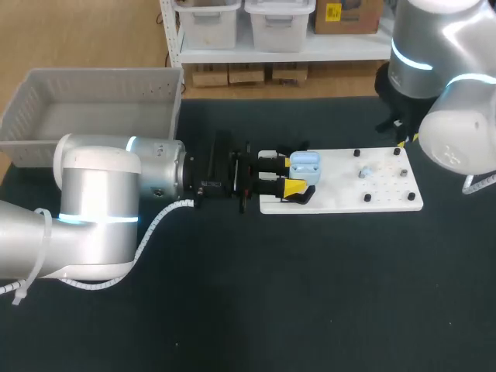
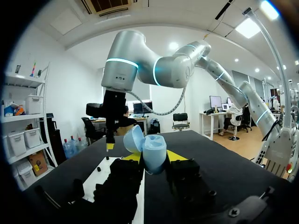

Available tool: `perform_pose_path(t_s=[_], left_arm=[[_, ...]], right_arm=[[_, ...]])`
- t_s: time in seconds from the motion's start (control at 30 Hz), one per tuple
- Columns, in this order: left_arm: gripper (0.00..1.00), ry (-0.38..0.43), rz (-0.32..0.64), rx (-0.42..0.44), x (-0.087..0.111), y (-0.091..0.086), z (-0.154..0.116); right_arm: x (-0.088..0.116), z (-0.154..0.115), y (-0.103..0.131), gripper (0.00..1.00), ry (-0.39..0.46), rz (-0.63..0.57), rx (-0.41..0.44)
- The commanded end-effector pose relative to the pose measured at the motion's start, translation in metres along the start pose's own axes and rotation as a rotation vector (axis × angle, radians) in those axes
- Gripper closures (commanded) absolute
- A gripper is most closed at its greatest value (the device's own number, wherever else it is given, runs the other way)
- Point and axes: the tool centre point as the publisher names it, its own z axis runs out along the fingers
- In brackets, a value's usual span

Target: Pick up each earbud case from the left stands, insert the matching earbuds, close the lid, and place the case in the box.

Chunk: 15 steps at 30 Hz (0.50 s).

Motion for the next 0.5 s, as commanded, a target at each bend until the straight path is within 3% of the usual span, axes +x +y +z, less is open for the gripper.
perform_pose_path(t_s=[0.03, 0.27, 0.5], left_arm=[[1.00, -0.003, 0.003, -0.005, 0.001, -0.001, 0.000], [1.00, -0.003, 0.003, -0.005, 0.001, -0.001, 0.000], [1.00, -0.003, 0.003, -0.005, 0.001, -0.001, 0.000]], right_arm=[[0.015, -0.047, 0.001, 1.00, 0.010, 0.010, 0.021], [0.013, -0.090, 0.019, 1.00, 0.173, 0.014, 0.040], [0.011, -0.107, 0.043, 1.00, 0.221, 0.058, 0.029]])
